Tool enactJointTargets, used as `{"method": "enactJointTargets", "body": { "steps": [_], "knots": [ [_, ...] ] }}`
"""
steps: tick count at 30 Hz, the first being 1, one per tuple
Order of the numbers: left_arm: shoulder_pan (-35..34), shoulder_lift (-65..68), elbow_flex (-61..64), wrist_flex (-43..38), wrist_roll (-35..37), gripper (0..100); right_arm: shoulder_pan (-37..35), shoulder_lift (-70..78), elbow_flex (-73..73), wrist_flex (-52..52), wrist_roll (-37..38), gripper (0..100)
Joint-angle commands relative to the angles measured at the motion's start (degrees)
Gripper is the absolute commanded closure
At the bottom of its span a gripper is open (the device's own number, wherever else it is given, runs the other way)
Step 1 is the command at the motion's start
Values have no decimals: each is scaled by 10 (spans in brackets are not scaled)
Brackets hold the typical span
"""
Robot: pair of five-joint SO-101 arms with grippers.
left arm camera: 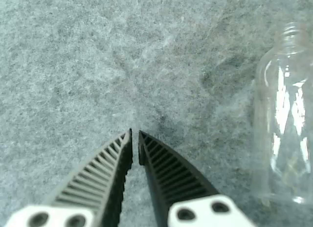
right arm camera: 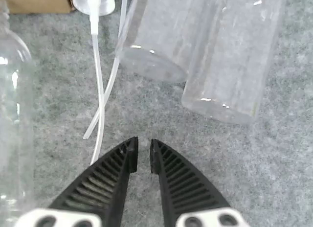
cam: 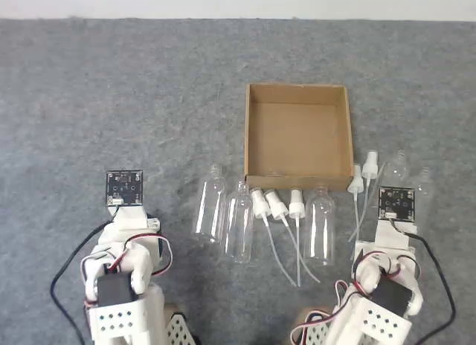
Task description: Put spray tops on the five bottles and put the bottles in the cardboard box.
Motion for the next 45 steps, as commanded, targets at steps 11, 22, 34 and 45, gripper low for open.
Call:
{"method": "enactJointTargets", "body": {
  "steps": [11,22,34,45],
  "knots": [
    [-4,-6,-4,4,2,988,5,-1,13,2,4,984],
    [-4,-6,-4,4,2,988,5,-1,13,2,4,984],
    [-4,-6,-4,4,2,988,2,-1,13,2,3,984],
    [4,-6,-4,4,3,988,3,-2,11,-202,7,982]
  ]
}}
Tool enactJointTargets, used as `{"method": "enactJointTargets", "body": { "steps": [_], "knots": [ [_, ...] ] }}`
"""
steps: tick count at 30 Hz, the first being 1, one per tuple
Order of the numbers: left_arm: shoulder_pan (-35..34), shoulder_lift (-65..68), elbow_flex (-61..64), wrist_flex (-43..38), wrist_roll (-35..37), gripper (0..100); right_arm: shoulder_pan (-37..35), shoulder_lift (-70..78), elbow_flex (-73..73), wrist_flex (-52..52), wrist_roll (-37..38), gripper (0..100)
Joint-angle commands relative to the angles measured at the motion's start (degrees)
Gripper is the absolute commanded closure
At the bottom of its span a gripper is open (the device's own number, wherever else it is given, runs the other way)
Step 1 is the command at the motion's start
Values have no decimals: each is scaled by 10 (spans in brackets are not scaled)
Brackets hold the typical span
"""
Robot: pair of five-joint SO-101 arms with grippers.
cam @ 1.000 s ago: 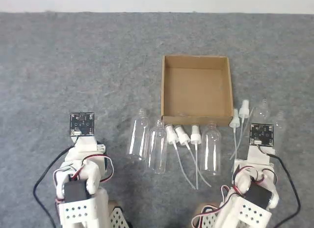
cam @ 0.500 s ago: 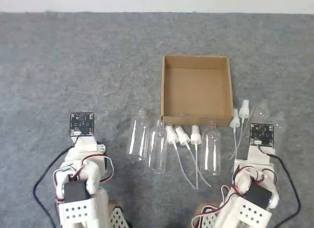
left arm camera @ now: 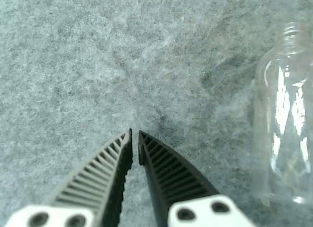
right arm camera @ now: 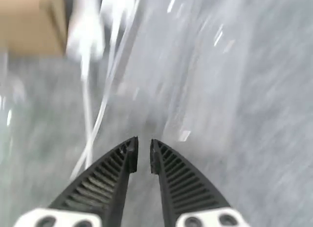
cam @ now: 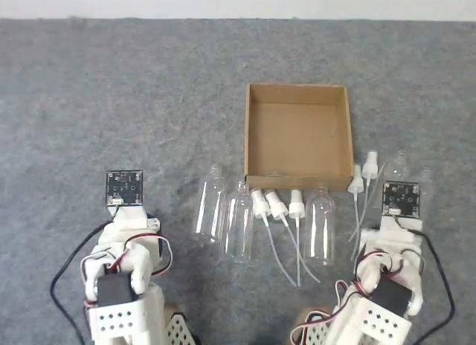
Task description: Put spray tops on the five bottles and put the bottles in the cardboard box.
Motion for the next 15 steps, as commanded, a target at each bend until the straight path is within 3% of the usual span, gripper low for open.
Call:
{"method": "enactJointTargets", "body": {
  "steps": [1,7,15],
  "knots": [
    [12,-6,-4,4,3,988,3,-2,10,-95,7,982],
    [60,-6,-4,4,3,988,3,-1,-91,-70,7,982],
    [60,-6,-4,4,3,988,-7,45,-250,-36,6,981]
  ]
}}
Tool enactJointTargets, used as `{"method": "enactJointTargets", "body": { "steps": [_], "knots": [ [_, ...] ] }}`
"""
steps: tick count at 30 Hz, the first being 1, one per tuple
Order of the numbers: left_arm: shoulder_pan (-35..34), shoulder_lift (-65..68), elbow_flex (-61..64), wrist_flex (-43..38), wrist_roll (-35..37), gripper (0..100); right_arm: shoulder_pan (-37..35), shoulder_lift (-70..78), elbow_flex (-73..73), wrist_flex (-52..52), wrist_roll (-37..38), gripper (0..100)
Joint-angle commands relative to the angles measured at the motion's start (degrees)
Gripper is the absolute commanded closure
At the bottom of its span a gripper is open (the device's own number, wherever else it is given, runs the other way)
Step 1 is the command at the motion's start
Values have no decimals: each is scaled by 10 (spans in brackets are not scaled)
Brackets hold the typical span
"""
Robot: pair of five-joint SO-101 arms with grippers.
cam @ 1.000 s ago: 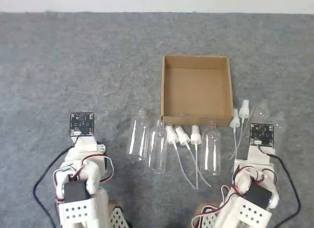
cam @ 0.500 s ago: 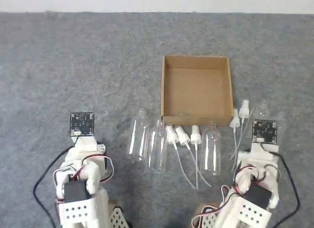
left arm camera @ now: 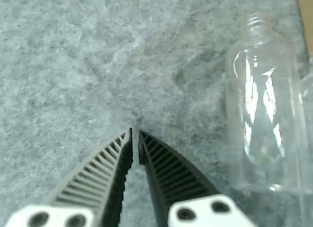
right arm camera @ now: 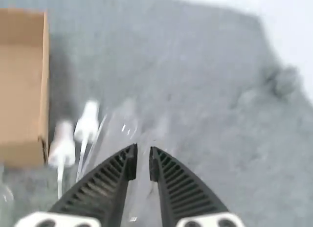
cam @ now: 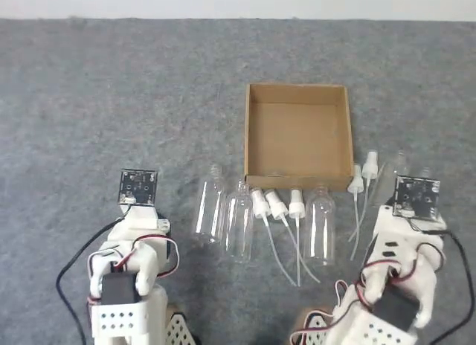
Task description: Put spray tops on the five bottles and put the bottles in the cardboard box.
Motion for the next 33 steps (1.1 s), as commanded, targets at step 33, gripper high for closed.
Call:
{"method": "enactJointTargets", "body": {
  "steps": [33],
  "knots": [
    [-21,-6,-5,-113,-50,987,61,1091,-584,-1,33,815]
  ]
}}
